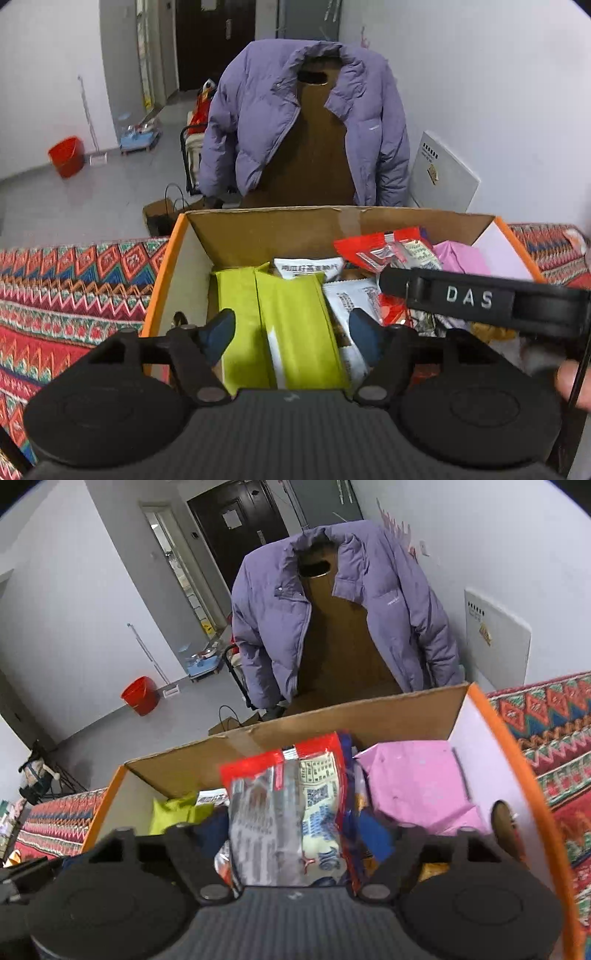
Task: Organize snacks
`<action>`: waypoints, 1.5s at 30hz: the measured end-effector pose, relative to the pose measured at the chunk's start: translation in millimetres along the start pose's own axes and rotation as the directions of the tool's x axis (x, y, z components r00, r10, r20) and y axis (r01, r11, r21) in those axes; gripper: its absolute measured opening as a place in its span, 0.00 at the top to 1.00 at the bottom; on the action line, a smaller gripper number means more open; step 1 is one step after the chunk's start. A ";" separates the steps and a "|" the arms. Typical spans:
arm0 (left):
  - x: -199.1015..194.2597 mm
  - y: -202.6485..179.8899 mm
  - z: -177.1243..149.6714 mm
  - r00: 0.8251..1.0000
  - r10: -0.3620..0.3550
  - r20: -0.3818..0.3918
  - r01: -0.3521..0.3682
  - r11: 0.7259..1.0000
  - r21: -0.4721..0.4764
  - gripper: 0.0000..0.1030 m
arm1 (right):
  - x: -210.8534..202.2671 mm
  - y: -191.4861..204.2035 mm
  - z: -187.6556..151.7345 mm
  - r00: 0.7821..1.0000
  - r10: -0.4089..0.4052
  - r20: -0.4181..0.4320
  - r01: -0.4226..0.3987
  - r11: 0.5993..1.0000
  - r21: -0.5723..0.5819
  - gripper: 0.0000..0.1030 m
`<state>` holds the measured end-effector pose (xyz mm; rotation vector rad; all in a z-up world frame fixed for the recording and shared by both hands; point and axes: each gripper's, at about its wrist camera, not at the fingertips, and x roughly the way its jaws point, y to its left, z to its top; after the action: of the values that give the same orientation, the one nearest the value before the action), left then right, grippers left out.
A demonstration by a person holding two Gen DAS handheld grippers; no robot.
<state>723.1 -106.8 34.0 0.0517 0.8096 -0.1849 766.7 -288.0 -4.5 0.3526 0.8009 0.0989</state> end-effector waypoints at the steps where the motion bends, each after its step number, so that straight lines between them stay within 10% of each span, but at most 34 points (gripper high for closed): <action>1: 0.5 -1.4 -1.3 1.000 0.004 0.006 -0.004 1.000 0.013 0.30 | 0.4 0.9 0.2 1.000 -0.002 0.000 0.002 1.000 -0.004 0.25; 23: -142.7 -4.0 -3.6 0.979 0.101 0.176 -0.110 0.993 0.038 0.00 | -181.1 -30.5 -0.1 0.983 -0.142 0.112 0.158 0.977 -0.146 0.06; 45: -279.7 -18.3 -123.6 0.929 0.046 0.368 -0.044 0.999 -0.013 0.00 | -312.0 -13.7 -111.1 0.968 -0.056 0.243 0.111 0.970 -0.216 0.00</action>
<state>442.6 -70.0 151.7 0.0294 0.4328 -0.1432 469.5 -338.9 133.2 0.1091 0.5605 0.0668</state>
